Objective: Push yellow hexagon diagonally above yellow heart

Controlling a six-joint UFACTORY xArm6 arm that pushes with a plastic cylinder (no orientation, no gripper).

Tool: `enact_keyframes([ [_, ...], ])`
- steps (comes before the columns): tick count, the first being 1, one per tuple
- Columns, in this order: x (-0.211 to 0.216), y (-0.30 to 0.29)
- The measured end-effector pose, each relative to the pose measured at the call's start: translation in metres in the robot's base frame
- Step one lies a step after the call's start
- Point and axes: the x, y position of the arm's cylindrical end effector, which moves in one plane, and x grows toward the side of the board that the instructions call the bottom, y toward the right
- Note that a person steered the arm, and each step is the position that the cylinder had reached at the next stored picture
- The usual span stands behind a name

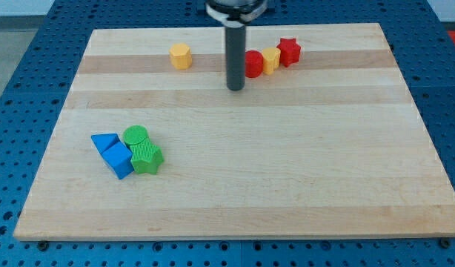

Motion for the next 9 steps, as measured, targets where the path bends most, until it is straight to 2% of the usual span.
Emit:
enact_keyframes([
  [2,-0.023,-0.148],
  [3,-0.053,-0.172],
  [4,-0.074,-0.153],
  [9,-0.074,-0.009],
])
